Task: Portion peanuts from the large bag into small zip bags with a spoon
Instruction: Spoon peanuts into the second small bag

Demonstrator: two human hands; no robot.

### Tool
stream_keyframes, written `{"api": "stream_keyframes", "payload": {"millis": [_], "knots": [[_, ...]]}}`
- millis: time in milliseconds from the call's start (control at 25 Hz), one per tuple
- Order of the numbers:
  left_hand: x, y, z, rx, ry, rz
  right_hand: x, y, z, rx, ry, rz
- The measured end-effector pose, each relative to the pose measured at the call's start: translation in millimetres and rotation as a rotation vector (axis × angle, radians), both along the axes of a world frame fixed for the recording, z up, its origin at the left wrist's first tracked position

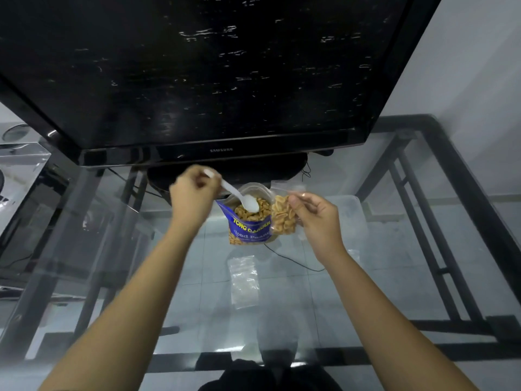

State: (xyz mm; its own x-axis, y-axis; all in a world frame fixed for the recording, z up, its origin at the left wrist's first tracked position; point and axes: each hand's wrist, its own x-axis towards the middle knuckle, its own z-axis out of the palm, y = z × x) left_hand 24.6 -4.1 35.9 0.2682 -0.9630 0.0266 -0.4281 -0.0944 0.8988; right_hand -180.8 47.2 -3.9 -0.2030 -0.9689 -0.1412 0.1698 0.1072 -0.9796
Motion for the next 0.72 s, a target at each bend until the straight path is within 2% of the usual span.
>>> {"api": "stream_keyframes", "payload": {"millis": [80, 160, 200, 280, 360, 440, 520, 640, 720], "knots": [[-11, 8, -25, 0.11, -0.127, -0.053, -9, 9, -6, 0.038, 0.003, -0.023], [-14, 11, -33, 0.134, -0.245, 0.001, -17, 16, -11, 0.06, 0.004, -0.031], [-15, 14, -33, 0.092, -0.321, 0.054, -20, 20, -14, 0.068, 0.008, -0.03], [-25, 27, -29, -0.121, -0.373, 0.097, -25, 26, -18, 0.083, 0.001, -0.025], [-49, 55, -30, -0.2, -0.274, -0.045, -27, 32, -22, 0.095, -0.012, -0.023], [-78, 80, -40, 0.028, 0.025, -0.232, -28, 37, -27, 0.104, -0.033, -0.017], [-97, 94, -58, 0.251, 0.327, -0.29, -32, 43, -35, 0.135, -0.04, -0.006], [-110, 102, -84, 0.347, 0.382, -0.28, -44, 52, -51, 0.194, 0.028, 0.029], [-116, 107, -99, 0.391, 0.385, -0.275, -58, 59, -66, 0.214, 0.249, 0.078]]}}
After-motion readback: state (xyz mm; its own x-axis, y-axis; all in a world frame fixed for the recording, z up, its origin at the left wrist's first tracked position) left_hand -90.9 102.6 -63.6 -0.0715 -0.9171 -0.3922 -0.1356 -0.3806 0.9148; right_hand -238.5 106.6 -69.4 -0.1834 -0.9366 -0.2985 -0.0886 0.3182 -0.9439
